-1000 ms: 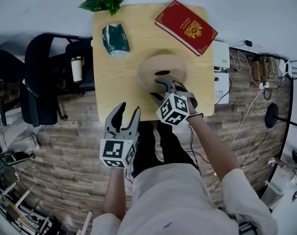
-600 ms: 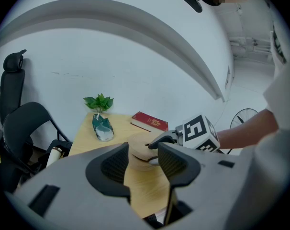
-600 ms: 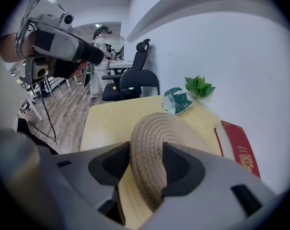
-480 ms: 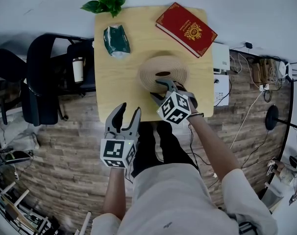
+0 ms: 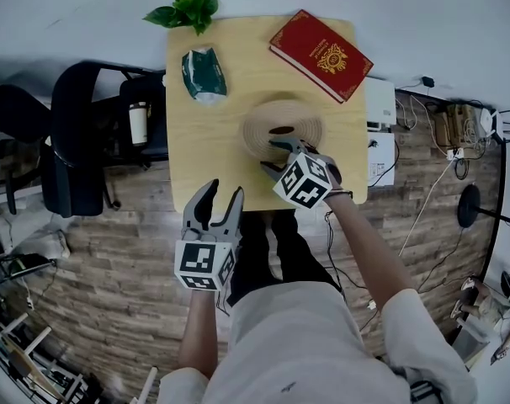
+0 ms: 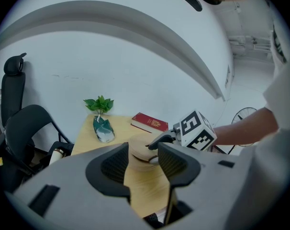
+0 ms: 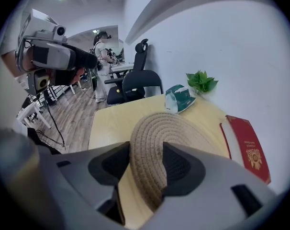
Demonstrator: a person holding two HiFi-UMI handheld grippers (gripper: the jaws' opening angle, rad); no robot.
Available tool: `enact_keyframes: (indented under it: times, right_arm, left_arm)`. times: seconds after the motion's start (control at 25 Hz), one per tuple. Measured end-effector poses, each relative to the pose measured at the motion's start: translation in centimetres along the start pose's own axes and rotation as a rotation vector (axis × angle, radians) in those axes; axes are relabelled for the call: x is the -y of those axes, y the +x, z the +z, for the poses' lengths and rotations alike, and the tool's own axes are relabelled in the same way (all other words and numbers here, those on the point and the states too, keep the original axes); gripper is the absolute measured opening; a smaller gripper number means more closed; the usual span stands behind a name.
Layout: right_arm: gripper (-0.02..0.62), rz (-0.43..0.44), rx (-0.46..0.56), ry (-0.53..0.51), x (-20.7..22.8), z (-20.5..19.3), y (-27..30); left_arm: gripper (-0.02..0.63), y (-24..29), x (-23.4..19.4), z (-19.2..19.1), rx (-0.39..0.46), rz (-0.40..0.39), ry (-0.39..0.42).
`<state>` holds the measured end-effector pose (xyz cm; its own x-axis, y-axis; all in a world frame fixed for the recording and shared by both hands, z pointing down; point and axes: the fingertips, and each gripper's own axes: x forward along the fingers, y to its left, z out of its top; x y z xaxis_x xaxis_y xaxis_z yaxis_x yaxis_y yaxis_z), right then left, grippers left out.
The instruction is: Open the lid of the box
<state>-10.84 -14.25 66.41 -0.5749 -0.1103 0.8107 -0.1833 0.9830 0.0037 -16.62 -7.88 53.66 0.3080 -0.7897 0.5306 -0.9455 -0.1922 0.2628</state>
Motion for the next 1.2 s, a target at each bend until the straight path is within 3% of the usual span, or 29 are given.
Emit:
enact_keyframes:
  times: [0.44,1.2]
  right_arm:
    - [0.206,0.074,-0.001,0.06,-0.2,0.3,-0.7]
    - [0.127,0.168,0.032,0.144,-1.0,1.0,-2.2]
  left_arm:
    - [0.172,-0.9,0.1,0.1,0.006,0.011,-0.001]
    - [0.172,-2.8,1.0,1.1,0.043,0.03,0.009]
